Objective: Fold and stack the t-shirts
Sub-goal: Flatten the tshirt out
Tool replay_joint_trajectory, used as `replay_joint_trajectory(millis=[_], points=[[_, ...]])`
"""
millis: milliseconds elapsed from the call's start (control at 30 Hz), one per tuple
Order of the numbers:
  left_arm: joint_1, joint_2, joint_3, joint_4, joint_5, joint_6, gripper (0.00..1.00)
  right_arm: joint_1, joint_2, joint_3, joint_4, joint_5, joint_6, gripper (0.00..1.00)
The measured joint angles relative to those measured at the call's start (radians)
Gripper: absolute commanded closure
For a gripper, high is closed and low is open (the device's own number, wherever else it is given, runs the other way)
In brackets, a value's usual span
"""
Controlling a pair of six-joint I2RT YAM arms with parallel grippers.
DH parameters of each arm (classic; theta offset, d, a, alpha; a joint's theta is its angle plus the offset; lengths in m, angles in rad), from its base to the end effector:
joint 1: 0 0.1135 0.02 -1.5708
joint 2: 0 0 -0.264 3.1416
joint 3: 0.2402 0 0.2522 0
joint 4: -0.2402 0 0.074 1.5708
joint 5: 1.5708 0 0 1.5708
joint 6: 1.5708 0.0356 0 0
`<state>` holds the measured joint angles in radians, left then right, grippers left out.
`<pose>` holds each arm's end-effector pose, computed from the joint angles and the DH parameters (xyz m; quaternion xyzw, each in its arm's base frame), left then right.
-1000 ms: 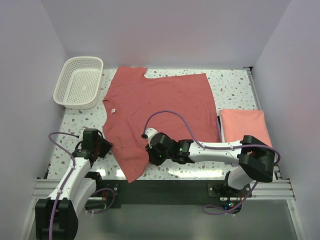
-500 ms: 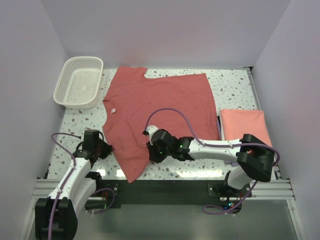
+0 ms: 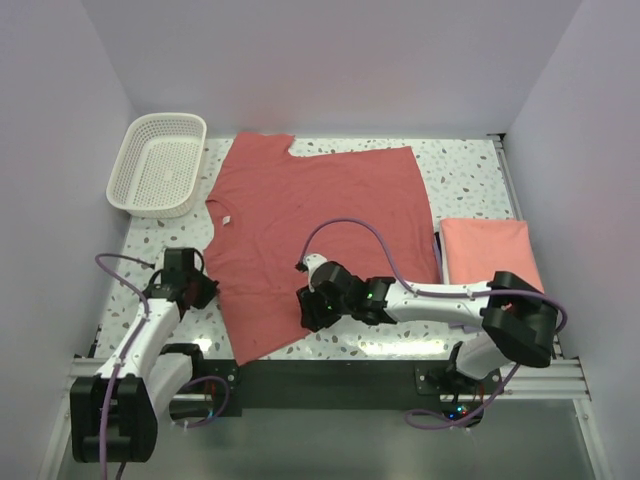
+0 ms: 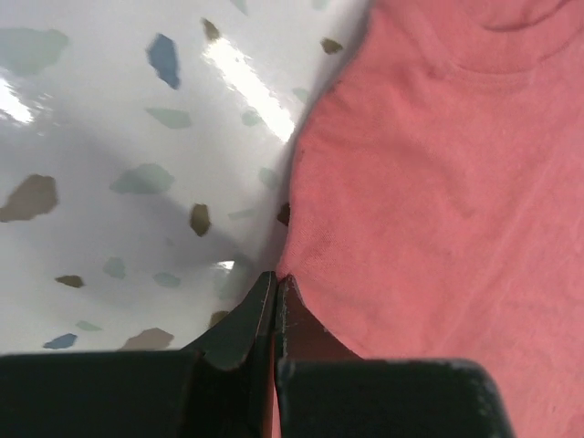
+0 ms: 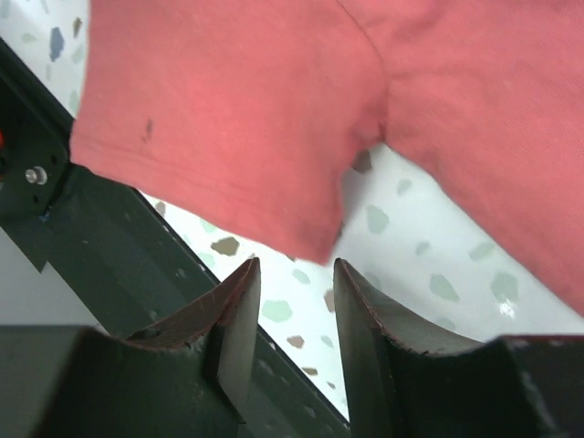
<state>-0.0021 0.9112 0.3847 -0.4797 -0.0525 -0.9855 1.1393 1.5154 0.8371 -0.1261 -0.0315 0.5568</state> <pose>0.1588 0.0015 0.1584 -0.4597 0.8429 -0.1098 0.2572 0.1285 0.2818 0.1912 -0.2719 0.8866 0.2900 0.2363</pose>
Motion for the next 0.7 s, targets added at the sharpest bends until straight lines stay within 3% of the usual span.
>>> replay_joint_trajectory(millis=[233, 467, 700], points=[[0.114, 0.032, 0.002, -0.011, 0.003, 0.039, 1.0, -0.055, -0.169, -0.085, -0.096, 0.113, 0.103, 0.56], [0.179, 0.079, 0.042, -0.027, 0.005, 0.08, 1.0, -0.302, -0.392, -0.18, -0.26, 0.246, 0.219, 0.57], [0.221, 0.092, 0.075, -0.033, 0.006, 0.117, 1.0, -0.446, -0.59, -0.229, -0.49, 0.389, 0.319, 0.43]])
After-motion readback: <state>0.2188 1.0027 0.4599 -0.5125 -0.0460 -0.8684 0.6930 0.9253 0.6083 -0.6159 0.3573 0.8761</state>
